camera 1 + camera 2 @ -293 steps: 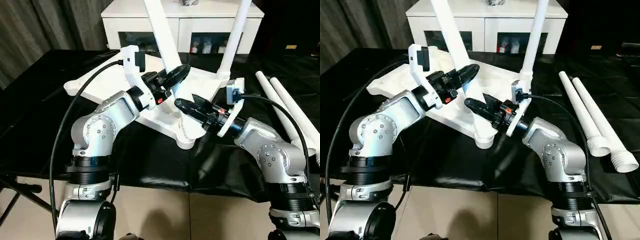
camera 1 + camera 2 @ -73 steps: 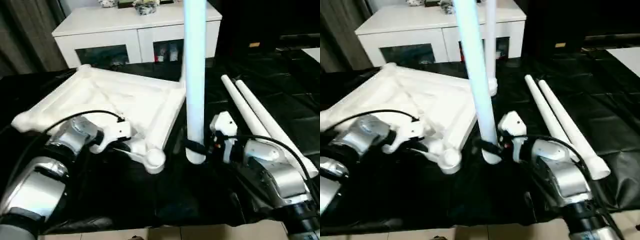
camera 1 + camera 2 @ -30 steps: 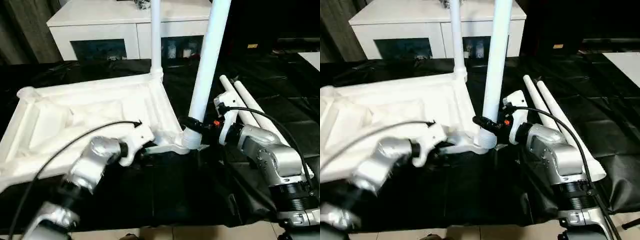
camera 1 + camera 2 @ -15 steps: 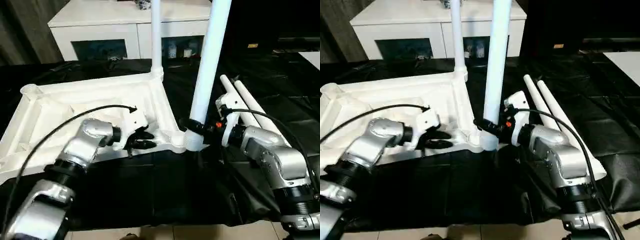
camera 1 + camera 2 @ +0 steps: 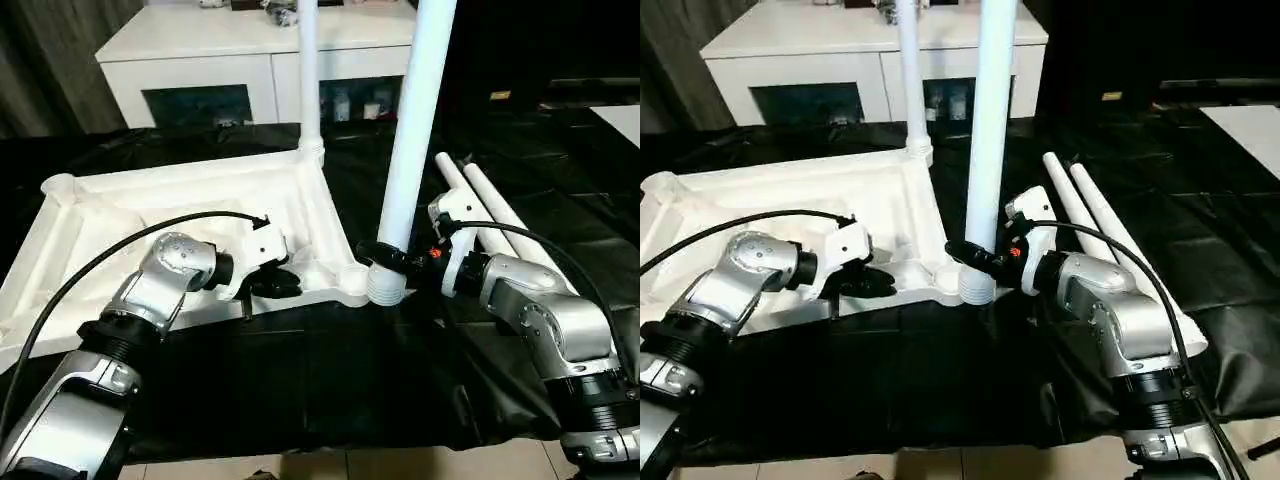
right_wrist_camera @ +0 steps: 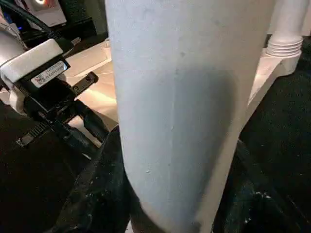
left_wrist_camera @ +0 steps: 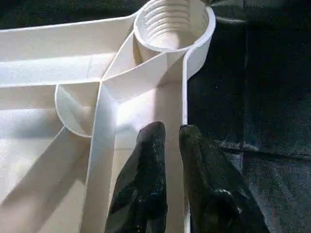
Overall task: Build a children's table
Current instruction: Insert table leg to table base
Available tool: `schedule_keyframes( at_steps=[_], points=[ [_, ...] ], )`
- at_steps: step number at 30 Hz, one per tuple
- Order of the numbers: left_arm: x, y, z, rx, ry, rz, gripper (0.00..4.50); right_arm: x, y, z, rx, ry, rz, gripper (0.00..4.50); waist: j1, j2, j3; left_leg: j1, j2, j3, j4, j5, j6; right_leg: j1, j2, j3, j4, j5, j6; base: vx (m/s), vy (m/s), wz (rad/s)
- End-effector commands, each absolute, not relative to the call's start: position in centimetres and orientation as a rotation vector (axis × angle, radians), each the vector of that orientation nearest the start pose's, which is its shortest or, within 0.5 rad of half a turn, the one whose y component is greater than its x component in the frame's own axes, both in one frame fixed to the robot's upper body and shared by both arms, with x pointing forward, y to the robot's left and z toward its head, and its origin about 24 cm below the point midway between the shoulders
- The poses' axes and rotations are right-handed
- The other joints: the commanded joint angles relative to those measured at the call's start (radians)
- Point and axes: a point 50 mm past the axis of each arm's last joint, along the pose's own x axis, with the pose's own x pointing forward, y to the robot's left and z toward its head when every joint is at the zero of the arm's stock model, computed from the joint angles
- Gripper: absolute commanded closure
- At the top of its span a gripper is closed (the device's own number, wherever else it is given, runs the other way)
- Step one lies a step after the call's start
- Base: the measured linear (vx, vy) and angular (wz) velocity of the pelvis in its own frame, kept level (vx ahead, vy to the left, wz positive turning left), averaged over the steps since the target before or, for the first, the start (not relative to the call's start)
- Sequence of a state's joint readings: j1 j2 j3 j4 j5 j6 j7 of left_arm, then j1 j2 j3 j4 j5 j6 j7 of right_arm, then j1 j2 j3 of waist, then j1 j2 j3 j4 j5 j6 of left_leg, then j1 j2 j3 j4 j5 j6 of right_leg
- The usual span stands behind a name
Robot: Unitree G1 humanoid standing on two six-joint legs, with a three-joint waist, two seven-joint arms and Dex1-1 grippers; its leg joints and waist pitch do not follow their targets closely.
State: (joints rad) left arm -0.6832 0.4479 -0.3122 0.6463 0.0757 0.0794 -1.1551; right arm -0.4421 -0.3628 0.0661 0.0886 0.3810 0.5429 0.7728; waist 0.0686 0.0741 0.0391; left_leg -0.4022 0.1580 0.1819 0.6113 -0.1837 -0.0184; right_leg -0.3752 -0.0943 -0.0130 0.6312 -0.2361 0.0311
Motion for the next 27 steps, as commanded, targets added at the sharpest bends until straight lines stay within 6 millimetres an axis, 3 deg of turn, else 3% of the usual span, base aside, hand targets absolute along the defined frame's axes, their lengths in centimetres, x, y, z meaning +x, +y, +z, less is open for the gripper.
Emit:
schedule_keyframes(
  at_steps=[1, 3, 4, 6, 11, 14, 18, 20, 23, 25, 27],
  points=[
    [32.61, 16.53, 4.89, 0.585, 0.611, -1.231, 3.75, 30.82, -14.04, 11.15, 0.029, 0.209, 0.931, 2.65, -0.001, -0.003, -0.059, 0.037, 0.060, -0.026, -0.091, -0.258, -0.032, 0.025, -0.052, 0.020, -0.068, -0.002, -0.280, 0.000, 0.000, 0.00],
    [32.41, 16.40, 4.79, 0.546, 0.632, -1.247, 3.75, 30.81, -14.07, 11.13, 0.028, 0.209, 0.931, 2.65, -0.005, -0.001, -0.059, 0.035, 0.060, -0.026, -0.092, -0.251, -0.033, 0.026, -0.051, 0.019, -0.068, 0.003, -0.280, 0.000, 0.000, 0.00],
    [32.44, 16.38, 4.82, 0.534, 0.636, -1.245, 3.47, 30.81, -14.07, 11.12, 0.027, 0.209, 0.931, 2.65, -0.007, -0.003, -0.059, 0.035, 0.059, -0.025, -0.091, -0.239, -0.027, 0.026, -0.050, 0.020, -0.068, 0.016, -0.280, 0.000, 0.000, 0.00],
    [32.49, 16.39, 4.85, 0.535, 0.636, -1.245, 3.39, 30.82, -14.08, 11.13, 0.027, 0.209, 0.930, 2.65, -0.008, -0.002, -0.065, 0.033, 0.059, -0.026, -0.087, -0.204, -0.014, 0.029, -0.053, 0.019, -0.065, 0.059, -0.284, 0.000, 0.000, 0.00],
    [32.84, 16.55, 4.95, 0.564, 0.616, -1.221, 2.95, 30.80, -14.06, 11.13, 0.027, 0.210, 0.932, 2.65, -0.003, -0.001, -0.068, 0.029, 0.057, -0.023, -0.077, -0.129, 0.039, 0.029, -0.049, 0.015, -0.058, 0.173, -0.303, 0.000, 0.000, 0.00],
    [32.87, 16.68, 4.95, 0.571, 0.623, -1.216, 2.95, 30.80, -14.05, 11.13, 0.027, 0.210, 0.933, 2.65, -0.002, -0.002, -0.067, 0.030, 0.058, -0.023, -0.078, -0.138, 0.040, 0.028, -0.049, 0.015, -0.058, 0.150, -0.304, 0.000, 0.000, 0.00],
    [32.99, 16.60, 5.06, 0.541, 0.608, -1.210, 2.95, 30.76, -14.05, 11.13, 0.027, 0.210, 0.934, 2.65, -0.003, 0.000, -0.064, 0.033, 0.060, -0.023, -0.084, -0.183, 0.018, 0.027, -0.049, 0.016, -0.063, 0.089, -0.306, 0.000, 0.000, 0.00],
    [33.01, 16.53, 5.32, 0.522, 0.594, -1.224, 3.32, 30.74, -14.07, 11.14, 0.028, 0.210, 0.936, 2.65, -0.004, -0.002, -0.064, 0.033, 0.060, -0.023, -0.084, -0.185, 0.013, 0.027, -0.050, 0.017, -0.063, 0.088, -0.305, 0.000, 0.000, 0.00],
    [33.03, 16.53, 5.41, 0.517, 0.589, -1.227, 3.38, 30.73, -14.09, 11.15, 0.028, 0.211, 0.937, 2.65, -0.003, -0.001, -0.064, 0.032, 0.060, -0.023, -0.083, -0.172, 0.018, 0.027, -0.050, 0.016, -0.061, 0.106, -0.306, 0.000, 0.000, 0.00],
    [33.01, 16.58, 5.46, 0.515, 0.590, -1.231, 3.71, 30.76, -14.07, 11.16, 0.027, 0.211, 0.938, 2.65, -0.002, -0.001, -0.066, 0.032, 0.060, -0.023, -0.082, -0.164, 0.021, 0.027, -0.050, 0.016, -0.060, 0.118, -0.306, 0.000, 0.000, 0.00],
    [32.98, 16.63, 5.46, 0.513, 0.591, -1.233, 3.77, 30.80, -14.06, 11.19, 0.027, 0.211, 0.939, 2.65, -0.002, -0.003, -0.066, 0.031, 0.059, -0.022, -0.081, -0.152, 0.029, 0.027, -0.050, 0.016, -0.060, 0.134, -0.308, 0.000, 0.000, 0.00]
  ],
)
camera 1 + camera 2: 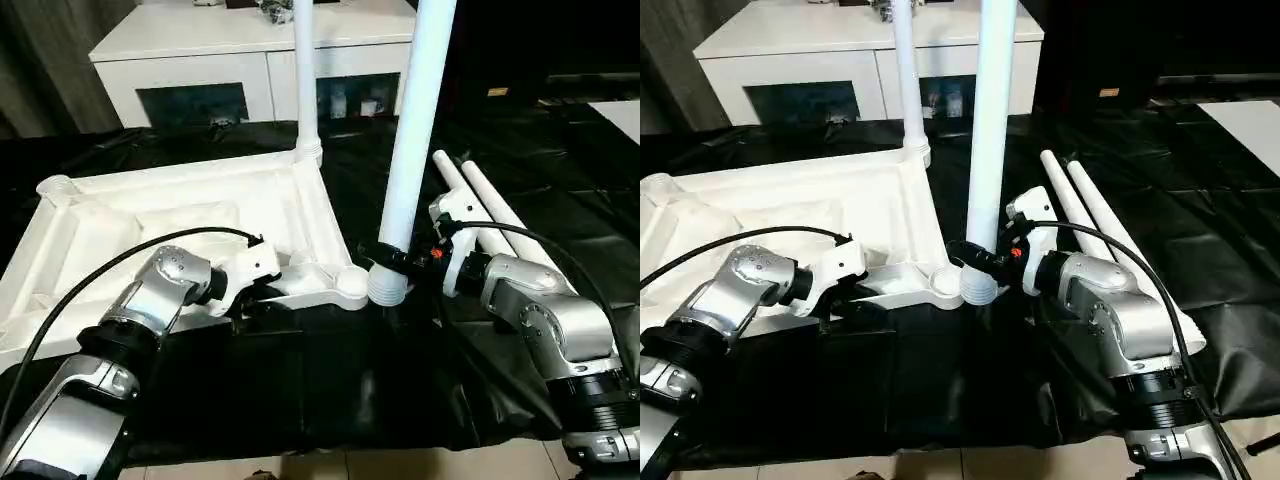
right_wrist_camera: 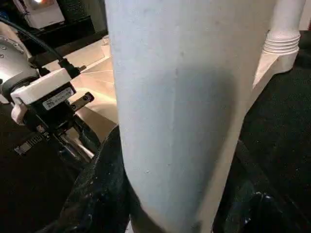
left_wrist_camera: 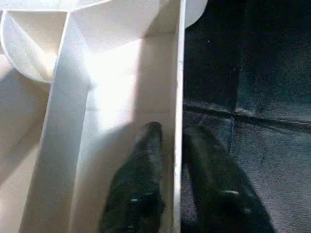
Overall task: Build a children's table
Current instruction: Insert table leg to table base
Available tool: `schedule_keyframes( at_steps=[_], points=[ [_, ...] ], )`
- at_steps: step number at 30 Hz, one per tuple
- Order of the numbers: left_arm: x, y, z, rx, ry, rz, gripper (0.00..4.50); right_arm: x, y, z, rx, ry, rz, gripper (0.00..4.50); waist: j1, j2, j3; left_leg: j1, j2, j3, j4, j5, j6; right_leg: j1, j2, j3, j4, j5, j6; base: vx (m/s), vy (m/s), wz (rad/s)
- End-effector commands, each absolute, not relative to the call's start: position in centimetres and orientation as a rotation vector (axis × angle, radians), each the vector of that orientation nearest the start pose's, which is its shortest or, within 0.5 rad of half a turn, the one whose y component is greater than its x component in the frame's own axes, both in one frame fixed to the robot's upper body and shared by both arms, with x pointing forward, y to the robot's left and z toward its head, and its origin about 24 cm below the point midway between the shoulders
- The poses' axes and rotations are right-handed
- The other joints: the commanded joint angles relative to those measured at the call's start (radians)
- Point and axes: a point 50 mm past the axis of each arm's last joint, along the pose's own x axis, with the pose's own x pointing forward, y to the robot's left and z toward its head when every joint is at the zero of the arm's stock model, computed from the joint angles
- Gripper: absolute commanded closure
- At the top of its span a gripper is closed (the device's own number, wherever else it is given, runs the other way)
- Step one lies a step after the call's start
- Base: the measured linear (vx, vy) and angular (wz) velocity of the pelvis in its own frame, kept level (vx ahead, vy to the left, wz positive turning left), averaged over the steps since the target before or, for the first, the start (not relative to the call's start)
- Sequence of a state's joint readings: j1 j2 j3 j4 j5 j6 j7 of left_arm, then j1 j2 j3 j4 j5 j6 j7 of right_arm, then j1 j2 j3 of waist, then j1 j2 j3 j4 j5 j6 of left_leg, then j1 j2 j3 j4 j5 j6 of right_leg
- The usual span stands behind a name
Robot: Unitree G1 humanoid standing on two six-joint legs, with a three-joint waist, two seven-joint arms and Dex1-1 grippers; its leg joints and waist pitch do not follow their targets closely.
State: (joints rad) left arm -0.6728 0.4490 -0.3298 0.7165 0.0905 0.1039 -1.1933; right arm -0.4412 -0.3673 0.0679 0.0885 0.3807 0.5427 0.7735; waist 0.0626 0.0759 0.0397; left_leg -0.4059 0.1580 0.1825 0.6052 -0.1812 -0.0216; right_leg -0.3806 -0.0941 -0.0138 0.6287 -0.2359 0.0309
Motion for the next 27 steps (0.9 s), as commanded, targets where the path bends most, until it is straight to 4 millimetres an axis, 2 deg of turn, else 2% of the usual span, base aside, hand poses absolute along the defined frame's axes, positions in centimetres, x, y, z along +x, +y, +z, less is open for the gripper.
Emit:
schedule_keyframes(
  at_steps=[1, 4, 12, 15, 18, 27],
  points=[
    [32.98, 16.63, 5.45, 0.512, 0.590, -1.232, 3.88, 30.80, -14.05, 11.20, 0.027, 0.211, 0.940, 2.65, 0.005, -0.005, -0.067, 0.035, 0.059, -0.023, -0.074, -0.153, 0.034, 0.033, -0.050, 0.016, -0.057, 0.134, -0.308, 0.000, 0.000, 0.00],
    [32.92, 16.55, 5.53, 0.496, 0.580, -1.239, 4.22, 30.79, -14.04, 11.20, 0.025, 0.212, 0.945, 2.65, 0.005, -0.007, -0.066, 0.034, 0.060, -0.022, -0.075, -0.155, 0.037, 0.033, -0.051, 0.017, -0.058, 0.121, -0.309, 0.000, 0.000, 0.00],
    [32.77, 16.37, 5.74, 0.485, 0.570, -1.262, 4.23, 30.81, -14.03, 11.26, 0.025, 0.213, 0.951, 2.65, 0.005, -0.008, -0.067, 0.033, 0.059, -0.021, -0.071, -0.127, 0.055, 0.033, -0.051, 0.016, -0.055, 0.148, -0.313, 0.000, 0.000, 0.00],
    [32.67, 16.24, 5.67, 0.440, 0.589, -1.263, 3.82, 30.85, -13.97, 11.27, 0.026, 0.213, 0.953, 2.65, 0.006, -0.008, -0.067, 0.034, 0.061, -0.022, -0.072, -0.130, 0.054, 0.033, -0.052, 0.016, -0.055, 0.131, -0.316, 0.000, 0.000, 0.00],
    [32.80, 16.19, 5.72, 0.462, 0.566, -1.248, 3.66, 30.87, -13.97, 11.28, 0.025, 0.212, 0.954, 2.65, 0.005, -0.010, -0.066, 0.034, 0.060, -0.021, -0.072, -0.139, 0.053, 0.033, -0.051, 0.017, -0.058, 0.114, -0.316, 0.000, 0.000, 0.00],
    [33.16, 16.77, 6.22, 0.474, 0.548, -1.223, 3.66, 30.94, -13.91, 11.39, 0.027, 0.209, 0.959, 2.65, 0.007, -0.010, -0.068, 0.033, 0.059, -0.021, -0.070, -0.115, 0.062, 0.033, -0.050, 0.016, -0.056, 0.132, -0.310, 0.000, 0.000, 0.00]
  ],
)
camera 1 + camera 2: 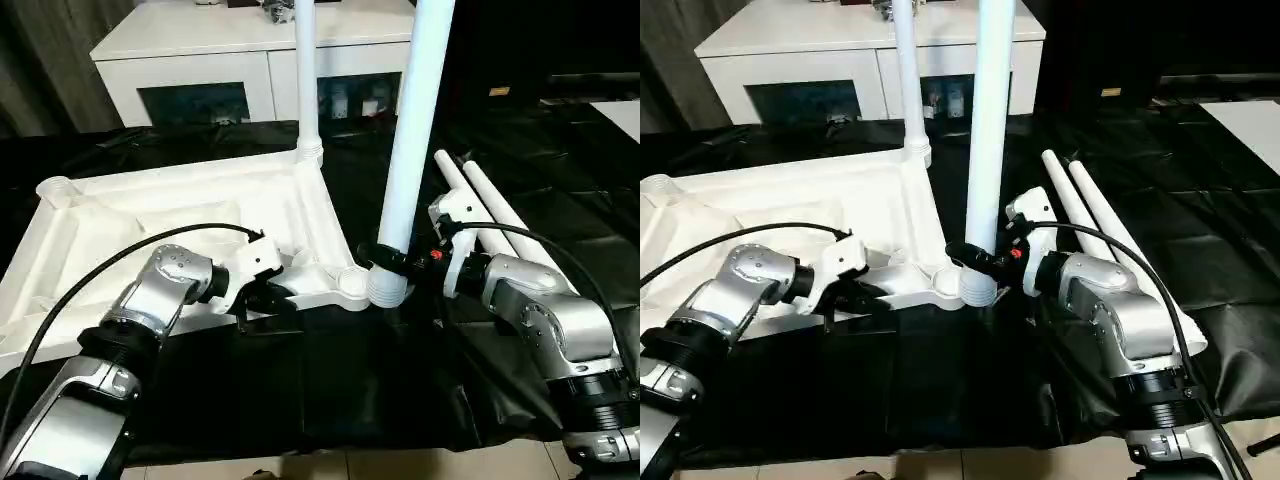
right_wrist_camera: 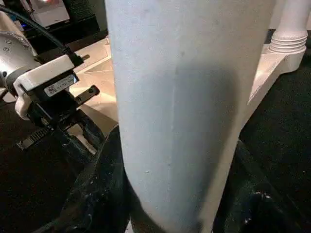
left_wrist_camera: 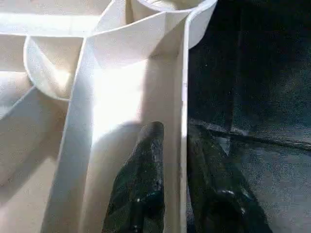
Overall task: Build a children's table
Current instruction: Insert table leg to table base
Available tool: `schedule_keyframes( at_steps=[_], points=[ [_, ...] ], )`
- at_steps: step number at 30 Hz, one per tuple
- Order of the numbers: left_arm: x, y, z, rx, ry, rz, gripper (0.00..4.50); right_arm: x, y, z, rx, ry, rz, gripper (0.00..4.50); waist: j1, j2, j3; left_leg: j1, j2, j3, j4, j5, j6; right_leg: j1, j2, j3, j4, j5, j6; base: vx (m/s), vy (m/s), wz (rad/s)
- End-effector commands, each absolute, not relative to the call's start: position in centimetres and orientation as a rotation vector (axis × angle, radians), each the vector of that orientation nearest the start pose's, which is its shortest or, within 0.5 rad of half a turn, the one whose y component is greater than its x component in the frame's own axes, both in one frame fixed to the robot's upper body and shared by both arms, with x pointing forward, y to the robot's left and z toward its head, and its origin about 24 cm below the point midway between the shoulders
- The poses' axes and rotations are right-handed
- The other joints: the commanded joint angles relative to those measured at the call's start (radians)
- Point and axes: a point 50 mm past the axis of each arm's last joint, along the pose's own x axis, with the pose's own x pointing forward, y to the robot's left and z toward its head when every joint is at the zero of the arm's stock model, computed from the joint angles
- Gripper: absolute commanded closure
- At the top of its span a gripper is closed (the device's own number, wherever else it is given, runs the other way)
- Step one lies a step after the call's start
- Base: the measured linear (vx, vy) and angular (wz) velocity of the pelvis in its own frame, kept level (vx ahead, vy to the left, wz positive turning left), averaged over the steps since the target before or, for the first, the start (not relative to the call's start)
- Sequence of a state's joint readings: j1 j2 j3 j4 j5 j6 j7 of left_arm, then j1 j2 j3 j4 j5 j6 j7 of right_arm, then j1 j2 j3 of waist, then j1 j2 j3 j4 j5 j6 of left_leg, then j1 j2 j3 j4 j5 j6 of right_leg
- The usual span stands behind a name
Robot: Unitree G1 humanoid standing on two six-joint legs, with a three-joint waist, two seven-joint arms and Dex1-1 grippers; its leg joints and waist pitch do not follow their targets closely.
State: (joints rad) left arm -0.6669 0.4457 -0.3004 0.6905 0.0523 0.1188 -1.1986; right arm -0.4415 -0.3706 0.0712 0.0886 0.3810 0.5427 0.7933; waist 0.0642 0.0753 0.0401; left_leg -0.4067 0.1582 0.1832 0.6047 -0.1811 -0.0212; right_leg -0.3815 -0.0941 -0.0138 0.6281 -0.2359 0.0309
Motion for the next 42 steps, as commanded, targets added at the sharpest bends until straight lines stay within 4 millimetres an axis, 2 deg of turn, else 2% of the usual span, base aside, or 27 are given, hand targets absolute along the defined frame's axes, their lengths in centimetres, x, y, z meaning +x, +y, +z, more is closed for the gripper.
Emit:
schedule_keyframes(
  at_steps=[1, 5, 7, 10, 14, 15, 16, 20, 22, 25, 26, 27, 28, 29, 30, 31, 33, 42],
  points=[
    [33.2, 16.8, 6.2, 0.474, 0.548, -1.223, 3.66, 30.9, -13.9, 11.4, 0.027, 0.209, 0.959, 2.65, 0.005, -0.009, -0.068, 0.034, 0.060, -0.022, -0.070, -0.118, 0.062, 0.033, -0.050, 0.016, -0.055, 0.128, -0.310, 0.000, 0.000, 0.00],
    [33.0, 17.0, 6.0, 0.475, 0.569, -1.225, 3.66, 31.0, -13.9, 11.4, 0.027, 0.207, 0.959, 2.65, 0.005, -0.012, -0.067, 0.034, 0.060, -0.021, -0.070, -0.124, 0.060, 0.033, -0.050, 0.016, -0.056, 0.116, -0.311, 0.000, 0.000, 0.00],
    [32.8, 17.0, 5.8, 0.476, 0.582, -1.230, 3.92, 31.1, -13.8, 11.5, 0.027, 0.204, 0.959, 2.65, 0.005, -0.010, -0.067, 0.034, 0.060, -0.021, -0.070, -0.122, 0.059, 0.033, -0.050, 0.016, -0.056, 0.113, -0.310, 0.000, 0.000, 0.00],
    [32.4, 17.3, 5.1, 0.468, 0.615, -1.232, 4.04, 31.4, -13.7, 11.8, 0.045, 0.189, 0.945, 2.65, 0.005, -0.011, -0.068, 0.035, 0.060, -0.021, -0.070, -0.117, 0.060, 0.032, -0.049, 0.016, -0.054, 0.121, -0.311, 0.000, 0.000, 0.00],
    [32.2, 17.3, 5.0, 0.449, 0.616, -1.226, 4.43, 31.5, -13.6, 11.9, 0.056, 0.189, 0.949, 2.65, 0.004, -0.007, -0.068, 0.036, 0.060, -0.022, -0.071, -0.123, 0.056, 0.031, -0.049, 0.016, -0.054, 0.118, -0.312, 0.000, 0.000, 0.00],
    [32.2, 17.2, 5.1, 0.440, 0.606, -1.228, 4.44, 31.5, -13.5, 11.9, 0.058, 0.190, 0.949, 2.65, 0.003, -0.011, -0.068, 0.035, 0.060, -0.021, -0.070, -0.118, 0.058, 0.032, -0.049, 0.016, -0.054, 0.124, -0.312, 0.000, 0.000, 0.00],
    [32.1, 16.8, 5.2, 0.419, 0.583, -1.235, 4.47, 31.6, -13.4, 11.8, 0.063, 0.192, 0.947, 2.65, 0.004, -0.008, -0.069, 0.034, 0.061, -0.022, -0.069, -0.106, 0.060, 0.034, -0.051, 0.016, -0.051, 0.142, -0.313, 0.000, 0.000, 0.00],
    [31.5, 15.7, 5.3, 0.389, 0.557, -1.266, 4.50, 31.9, -13.2, 11.7, 0.082, 0.204, 0.938, 2.66, 0.000, -0.008, -0.069, 0.033, 0.059, -0.021, -0.068, -0.099, 0.070, 0.033, -0.050, 0.015, -0.052, 0.153, -0.319, 0.000, 0.000, 0.00],
    [30.8, 14.3, 5.2, 0.349, 0.530, -1.294, 4.50, 32.2, -13.1, 11.4, 0.095, 0.221, 0.934, 2.66, 0.000, -0.010, -0.069, 0.032, 0.062, -0.021, -0.067, -0.096, 0.071, 0.035, -0.052, 0.016, -0.051, 0.147, -0.322, 0.000, 0.000, 0.00],
    [30.0, 12.7, 5.1, 0.325, 0.504, -1.317, 4.50, 32.4, -13.0, 11.1, 0.110, 0.242, 0.946, 2.66, 0.002, -0.012, -0.067, 0.035, 0.063, -0.018, -0.067, -0.108, 0.074, 0.032, -0.050, 0.017, -0.056, 0.106, -0.320, 0.000, 0.000, 0.00],
    [29.7, 12.1, 5.0, 0.311, 0.493, -1.328, 4.50, 32.6, -12.9, 11.0, 0.107, 0.248, 0.944, 2.66, 0.004, -0.018, -0.067, 0.034, 0.062, -0.017, -0.067, -0.107, 0.076, 0.033, -0.049, 0.017, -0.057, 0.092, -0.320, 0.000, 0.000, 0.00],
    [29.7, 12.1, 5.0, 0.311, 0.493, -1.328, 4.50, 32.6, -12.9, 11.0, 0.107, 0.248, 0.944, 2.66, 0.006, -0.016, -0.066, 0.035, 0.063, -0.017, -0.068, -0.110, 0.076, 0.031, -0.049, 0.017, -0.058, 0.080, -0.317, 0.000, 0.000, 0.00],
    [29.6, 11.9, 5.0, 0.313, 0.492, -1.332, 4.50, 32.9, -12.9, 10.9, 0.109, 0.254, 0.939, 2.66, 0.008, -0.018, -0.065, 0.034, 0.061, -0.015, -0.068, -0.115, 0.074, 0.030, -0.047, 0.018, -0.060, 0.061, -0.310, 0.000, 0.000, 0.00],
    [29.6, 11.9, 5.0, 0.317, 0.491, -1.326, 4.50, 33.0, -12.8, 10.8, 0.111, 0.257, 0.941, 2.66, 0.008, -0.023, -0.063, 0.033, 0.061, -0.016, -0.070, -0.124, 0.069, 0.030, -0.048, 0.018, -0.062, 0.040, -0.305, 0.000, 0.000, 0.00],
    [29.6, 11.9, 5.0, 0.318, 0.491, -1.324, 4.50, 33.0, -12.8, 10.8, 0.111, 0.259, 0.942, 2.66, 0.010, -0.020, -0.063, 0.035, 0.061, -0.016, -0.071, -0.130, 0.065, 0.028, -0.049, 0.018, -0.062, 0.024, -0.301, 0.000, 0.000, 0.00],
    [29.7, 11.9, 5.1, 0.322, 0.490, -1.314, 4.50, 33.1, -12.7, 10.8, 0.110, 0.264, 0.947, 2.66, 0.010, -0.024, -0.063, 0.035, 0.062, -0.015, -0.072, -0.131, 0.060, 0.028, -0.047, 0.019, -0.062, 0.015, -0.294, 0.000, 0.000, 0.00],
    [29.9, 12.3, 5.1, 0.333, 0.494, -1.280, 4.50, 33.1, -12.7, 10.7, 0.100, 0.276, 0.954, 2.66, 0.013, -0.027, -0.065, 0.034, 0.061, -0.015, -0.070, -0.106, 0.065, 0.028, -0.047, 0.019, -0.060, 0.038, -0.284, 0.000, 0.000, 0.00],
    [30.0, 13.2, 5.3, 0.346, 0.512, -1.234, 4.50, 32.7, -13.4, 10.9, 0.100, 0.293, 0.979, 2.66, 0.018, -0.025, -0.066, 0.033, 0.060, -0.014, -0.066, -0.084, 0.078, 0.027, -0.046, 0.019, -0.058, 0.052, -0.278, 0.000, 0.000, 0.00]
  ],
)
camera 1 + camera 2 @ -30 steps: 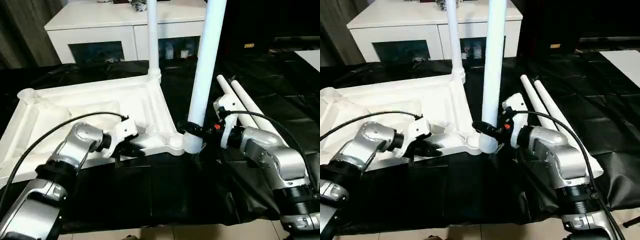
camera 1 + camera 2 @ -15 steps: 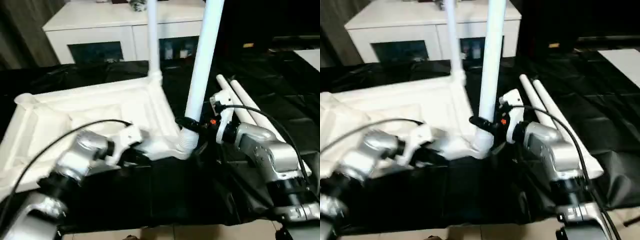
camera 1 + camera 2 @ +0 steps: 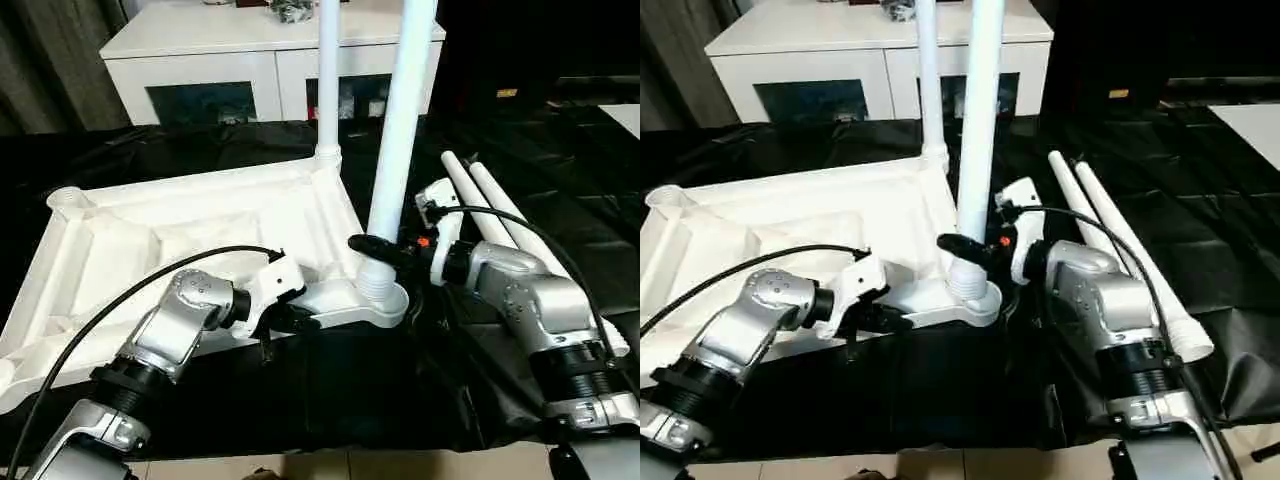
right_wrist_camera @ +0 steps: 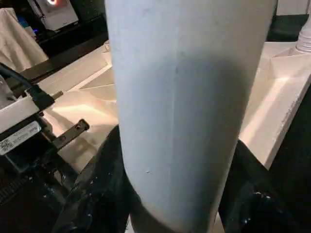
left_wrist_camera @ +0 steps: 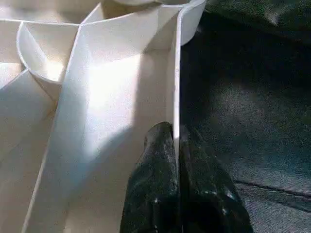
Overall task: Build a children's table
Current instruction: Insert table leg to table base
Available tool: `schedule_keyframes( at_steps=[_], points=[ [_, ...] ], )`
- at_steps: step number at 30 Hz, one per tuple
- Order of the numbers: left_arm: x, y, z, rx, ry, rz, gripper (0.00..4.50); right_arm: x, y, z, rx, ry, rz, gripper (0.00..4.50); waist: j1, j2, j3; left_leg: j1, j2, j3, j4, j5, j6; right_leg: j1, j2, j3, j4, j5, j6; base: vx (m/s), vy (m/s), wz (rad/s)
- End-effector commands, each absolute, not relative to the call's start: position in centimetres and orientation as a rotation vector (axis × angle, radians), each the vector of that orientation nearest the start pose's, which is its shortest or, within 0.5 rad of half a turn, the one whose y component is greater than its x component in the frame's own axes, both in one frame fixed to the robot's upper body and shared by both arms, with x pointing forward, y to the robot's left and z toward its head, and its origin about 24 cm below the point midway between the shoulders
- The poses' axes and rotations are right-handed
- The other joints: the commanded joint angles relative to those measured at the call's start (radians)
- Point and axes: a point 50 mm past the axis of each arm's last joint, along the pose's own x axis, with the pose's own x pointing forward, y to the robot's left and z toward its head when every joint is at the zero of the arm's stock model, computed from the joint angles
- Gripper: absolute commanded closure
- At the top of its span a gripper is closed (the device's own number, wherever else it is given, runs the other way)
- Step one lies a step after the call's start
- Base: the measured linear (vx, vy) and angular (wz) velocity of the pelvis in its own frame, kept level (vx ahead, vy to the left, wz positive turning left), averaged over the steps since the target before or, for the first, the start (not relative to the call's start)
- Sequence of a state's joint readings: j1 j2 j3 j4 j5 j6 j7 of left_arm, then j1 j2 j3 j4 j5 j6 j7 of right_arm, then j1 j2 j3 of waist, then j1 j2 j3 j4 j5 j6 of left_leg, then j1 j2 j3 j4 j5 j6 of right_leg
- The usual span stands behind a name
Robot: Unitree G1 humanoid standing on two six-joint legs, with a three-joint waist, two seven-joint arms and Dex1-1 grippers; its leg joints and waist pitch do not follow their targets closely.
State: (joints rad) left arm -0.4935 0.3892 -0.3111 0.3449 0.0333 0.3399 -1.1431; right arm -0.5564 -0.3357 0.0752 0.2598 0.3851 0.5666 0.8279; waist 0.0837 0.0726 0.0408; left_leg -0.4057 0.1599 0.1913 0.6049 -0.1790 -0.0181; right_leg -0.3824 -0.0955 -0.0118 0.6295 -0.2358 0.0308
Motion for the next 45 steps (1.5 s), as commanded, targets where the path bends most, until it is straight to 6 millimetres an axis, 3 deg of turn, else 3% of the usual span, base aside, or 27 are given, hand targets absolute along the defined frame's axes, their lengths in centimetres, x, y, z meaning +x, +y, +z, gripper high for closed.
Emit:
schedule_keyframes(
  at_steps=[1, 16, 31, 37, 40, 45],
  points=[
    [30.0, 13.3, 5.2, 0.343, 0.516, -1.232, 4.50, 32.5, -13.5, 10.9, 0.103, 0.297, 0.990, 2.66, 0.000, -0.024, -0.067, 0.031, 0.057, -0.022, -0.066, -0.081, 0.078, 0.029, -0.044, 0.016, -0.059, 0.061, -0.278, 0.000, 0.000, 0.00],
    [30.1, 13.6, 5.2, 0.335, 0.522, -1.225, 4.50, 31.6, -14.7, 9.6, 0.125, 0.345, 0.968, 2.66, 0.000, -0.021, -0.067, 0.032, 0.058, -0.021, -0.067, -0.105, 0.064, 0.029, -0.045, 0.016, -0.062, 0.042, -0.281, 0.000, 0.000, 0.00],
    [30.3, 14.1, 5.5, 0.337, 0.516, -1.217, 4.50, 31.4, -15.2, 8.9, 0.188, 0.314, 0.918, 2.66, -0.002, -0.009, -0.069, 0.034, 0.058, -0.022, -0.066, -0.108, 0.057, 0.029, -0.044, 0.015, -0.059, 0.075, -0.290, 0.000, 0.000, 0.00],
    [30.4, 14.1, 5.6, 0.324, 0.497, -1.209, 4.50, 31.3, -15.8, 7.4, 0.319, 0.279, 0.834, 2.66, -0.006, -0.008, -0.068, 0.034, 0.058, -0.022, -0.070, -0.137, 0.043, 0.029, -0.044, 0.014, -0.062, 0.054, -0.295, 0.000, 0.000, 0.00],
    [30.4, 14.1, 5.7, 0.309, 0.489, -1.198, 4.50, 30.9, -16.1, 6.8, 0.348, 0.264, 0.795, 2.66, -0.008, -0.002, -0.068, 0.035, 0.058, -0.021, -0.071, -0.144, 0.040, 0.027, -0.044, 0.014, -0.063, 0.064, -0.291, 0.000, 0.000, 0.00],
    [30.5, 14.1, 5.8, 0.287, 0.469, -1.170, 4.50, 30.0, -16.5, 6.0, 0.323, 0.235, 0.733, 2.66, -0.012, -0.001, -0.065, 0.034, 0.058, -0.024, -0.077, -0.185, 0.031, 0.028, -0.045, 0.015, -0.068, 0.013, -0.279, 0.000, 0.000, 0.00]
  ],
)
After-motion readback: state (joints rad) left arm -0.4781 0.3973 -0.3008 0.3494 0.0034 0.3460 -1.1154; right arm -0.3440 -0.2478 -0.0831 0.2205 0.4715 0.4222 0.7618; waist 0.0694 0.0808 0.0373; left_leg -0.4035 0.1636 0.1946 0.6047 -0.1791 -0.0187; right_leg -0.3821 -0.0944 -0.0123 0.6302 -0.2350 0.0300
